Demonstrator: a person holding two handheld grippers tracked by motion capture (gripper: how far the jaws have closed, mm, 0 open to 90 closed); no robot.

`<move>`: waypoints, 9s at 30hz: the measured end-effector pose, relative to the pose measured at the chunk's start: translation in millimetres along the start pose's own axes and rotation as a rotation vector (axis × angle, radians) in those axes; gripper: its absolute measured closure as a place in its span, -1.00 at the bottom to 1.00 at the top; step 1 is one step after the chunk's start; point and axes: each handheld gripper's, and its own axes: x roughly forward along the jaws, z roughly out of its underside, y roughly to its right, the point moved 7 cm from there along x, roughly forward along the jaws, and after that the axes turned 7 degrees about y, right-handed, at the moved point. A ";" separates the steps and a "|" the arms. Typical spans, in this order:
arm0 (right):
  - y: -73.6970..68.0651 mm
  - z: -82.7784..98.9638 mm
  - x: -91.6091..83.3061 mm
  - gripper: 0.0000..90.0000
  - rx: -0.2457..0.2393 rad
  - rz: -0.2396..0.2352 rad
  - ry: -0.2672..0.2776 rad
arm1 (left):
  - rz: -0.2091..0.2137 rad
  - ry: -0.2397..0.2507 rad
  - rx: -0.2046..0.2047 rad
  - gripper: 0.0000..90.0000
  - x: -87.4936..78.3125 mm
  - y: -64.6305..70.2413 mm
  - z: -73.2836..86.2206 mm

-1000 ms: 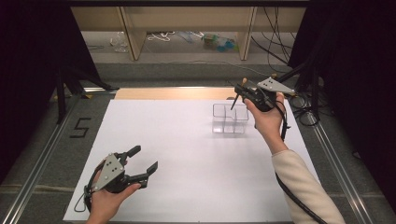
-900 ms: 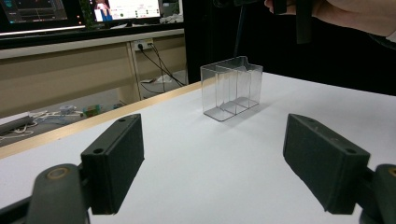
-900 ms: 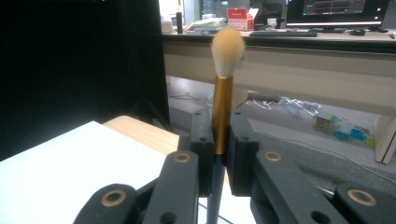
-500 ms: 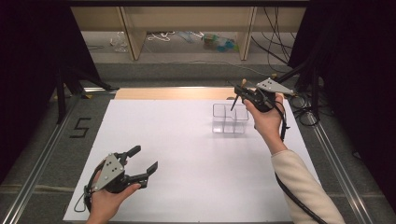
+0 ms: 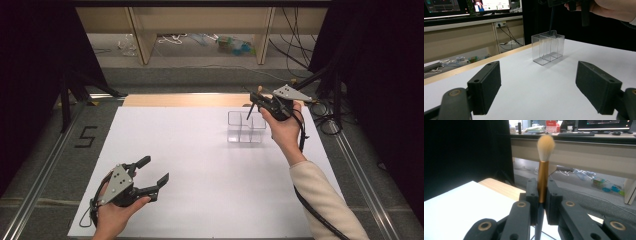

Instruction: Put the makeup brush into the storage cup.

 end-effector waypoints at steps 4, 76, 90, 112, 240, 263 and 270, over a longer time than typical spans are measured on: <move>0.0 0.9 0.5 0.86 0.000 0.002 0.000 | 0.000 0.000 -0.001 -0.54 0.0 0.0 0.1; 3.0 29.8 10.4 0.86 -0.015 0.013 -0.084 | 0.000 -0.002 0.001 -0.54 0.0 0.3 0.2; -0.3 37.5 12.3 0.86 -0.009 0.000 -0.118 | 0.000 -0.003 0.002 -0.54 -0.1 0.4 0.2; 0.5 49.5 17.3 0.86 -0.034 0.008 -0.133 | 0.001 -0.002 0.000 -0.54 0.2 0.3 0.4; -37.0 47.4 -108.7 -0.65 -0.088 -0.149 -0.080 | -0.008 -0.002 0.000 -0.54 -0.6 -0.5 -0.6; -53.8 57.8 -133.4 -0.64 -0.079 -0.200 -0.079 | -0.023 -0.003 -0.005 -0.54 -2.1 -7.4 0.9; -59.6 63.7 -139.7 -0.64 -0.072 -0.197 -0.070 | -0.024 -0.003 -0.004 -0.55 -2.1 -8.6 1.4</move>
